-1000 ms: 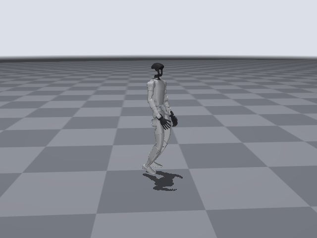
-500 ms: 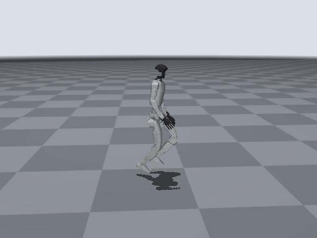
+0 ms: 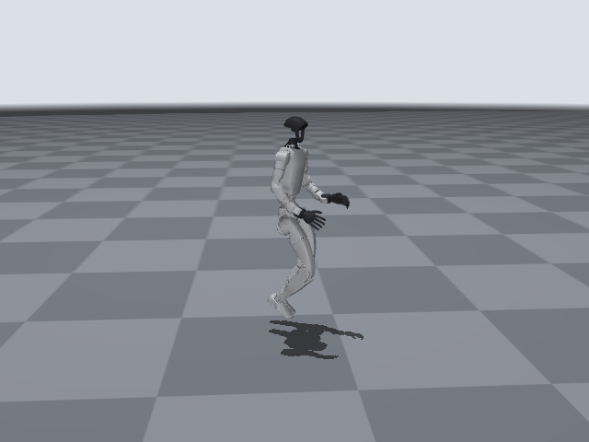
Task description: Run
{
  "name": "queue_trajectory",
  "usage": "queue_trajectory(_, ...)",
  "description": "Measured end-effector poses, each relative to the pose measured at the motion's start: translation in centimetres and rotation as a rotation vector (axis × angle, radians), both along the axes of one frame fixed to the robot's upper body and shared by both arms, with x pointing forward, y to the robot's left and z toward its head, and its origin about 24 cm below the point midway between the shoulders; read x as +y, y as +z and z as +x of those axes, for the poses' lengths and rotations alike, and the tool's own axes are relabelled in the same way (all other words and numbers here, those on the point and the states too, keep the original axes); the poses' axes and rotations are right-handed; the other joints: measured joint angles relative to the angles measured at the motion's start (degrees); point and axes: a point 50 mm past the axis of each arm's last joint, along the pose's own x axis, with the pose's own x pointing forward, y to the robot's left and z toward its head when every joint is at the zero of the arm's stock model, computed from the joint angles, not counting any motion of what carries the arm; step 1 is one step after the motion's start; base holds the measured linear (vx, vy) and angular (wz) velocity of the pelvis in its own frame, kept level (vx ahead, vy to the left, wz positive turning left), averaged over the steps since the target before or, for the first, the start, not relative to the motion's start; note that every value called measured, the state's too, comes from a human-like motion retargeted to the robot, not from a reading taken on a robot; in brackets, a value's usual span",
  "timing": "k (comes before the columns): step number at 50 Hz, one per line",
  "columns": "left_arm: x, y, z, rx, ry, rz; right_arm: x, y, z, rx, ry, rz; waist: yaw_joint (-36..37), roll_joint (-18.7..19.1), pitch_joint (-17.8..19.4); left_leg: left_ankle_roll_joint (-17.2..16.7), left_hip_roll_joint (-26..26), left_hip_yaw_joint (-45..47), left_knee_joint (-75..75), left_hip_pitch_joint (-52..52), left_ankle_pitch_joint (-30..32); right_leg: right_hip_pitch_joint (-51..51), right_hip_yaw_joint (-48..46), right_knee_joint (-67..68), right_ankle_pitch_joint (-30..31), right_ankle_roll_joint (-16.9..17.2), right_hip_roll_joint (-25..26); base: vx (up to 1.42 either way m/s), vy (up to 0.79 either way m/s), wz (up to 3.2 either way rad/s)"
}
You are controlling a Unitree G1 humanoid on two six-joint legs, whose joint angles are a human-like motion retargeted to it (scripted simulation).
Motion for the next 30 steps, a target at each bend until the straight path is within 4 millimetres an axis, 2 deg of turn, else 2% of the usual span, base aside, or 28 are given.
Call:
queue_trajectory(3, -1.0, 1.5, -0.2, -0.064, -0.096, -0.030, 0.6, 1.2, 0.4, -0.067, 0.067, 0.006, 0.8, 2.5, -0.5, -2.2, 4.4, -0.2, 10.8, -3.7, 3.3, 1.9, -0.3, -6.9, 1.2, 1.1, 5.5, -0.05, -0.04, 0.19)
queue_trajectory(5, -1.5, 2.3, -0.5, -0.082, -0.151, -0.042, 0.8, 2.6, 1.1, -0.132, 0.102, 0.008, 2.2, 4.5, -0.2, -1.2, 8.6, -0.1, 20.2, -5.5, 2.3, 4.6, -0.5, -10.3, 0.8, 0.9, 9.5, 0.00, 0.00, 0.00)
queue_trajectory(7, -1.6, 2.2, -1.0, -0.070, -0.182, -0.043, 0.9, 4.2, 2.0, -0.213, 0.127, 0.004, 3.3, 5.2, 0.3, 1.0, 11.8, 0.3, 28.8, -7.0, -0.4, 7.3, 0.2, -11.5, -2.4, 0.1, 11.9, 0.00, 0.00, 0.00)
queue_trajectory(12, -0.3, 0.0, -2.5, 0.049, -0.158, 0.030, 0.7, 8.3, 4.9, -0.400, 0.157, -0.026, 6.1, 6.1, 3.6, 5.2, 17.2, 0.0, 41.0, -10.9, -9.0, 12.8, 1.7, -12.1, -17.0, -4.6, 15.7, 0.00, 0.00, 0.00)
queue_trajectory(14, 0.3, -1.7, -3.3, 0.138, -0.147, 0.064, 0.7, 9.1, 5.5, -0.428, 0.163, -0.011, 7.1, 6.0, 4.7, 5.9, 17.7, 0.3, 40.2, -12.7, -10.4, 14.5, 2.1, -13.4, -18.3, -4.8, 16.0, 0.00, 0.00, 0.00)
queue_trajectory(18, 1.0, -5.0, -6.1, 0.321, -0.151, 0.087, 1.3, 8.5, 4.9, -0.381, 0.205, 0.054, 8.7, 4.9, 4.1, 5.1, 15.9, 2.1, 31.3, -16.1, -10.5, 17.3, 2.9, -17.8, -13.3, -1.8, 15.5, 0.00, 0.00, 0.00)
queue_trajectory(21, 1.4, -6.3, -7.6, 0.403, -0.161, 0.093, 1.7, 7.2, 4.0, -0.316, 0.241, 0.076, 9.2, 3.5, 2.9, 3.7, 13.0, 3.5, 22.4, -18.3, -9.6, 18.3, 3.2, -19.6, -9.5, 0.9, 14.0, 0.00, 0.00, 0.00)
queue_trajectory(25, 1.8, -6.6, -8.0, 0.426, -0.152, 0.092, 1.8, 5.7, 3.1, -0.242, 0.263, 0.076, 9.2, 1.4, 2.1, 3.9, 9.4, 4.8, 14.7, -20.0, -9.2, 19.8, 2.8, -19.1, -9.0, 2.3, 11.3, 0.00, 0.00, 0.00)
queue_trajectory(30, 1.9, -5.9, -7.3, 0.374, -0.144, 0.099, 1.7, 3.1, 1.7, -0.119, 0.238, 0.064, 9.0, -0.7, 2.2, 6.0, 6.2, 5.2, 14.3, -19.3, -11.3, 20.8, 2.3, -13.2, -10.0, 2.5, 7.9, 0.00, 0.00, 0.00)
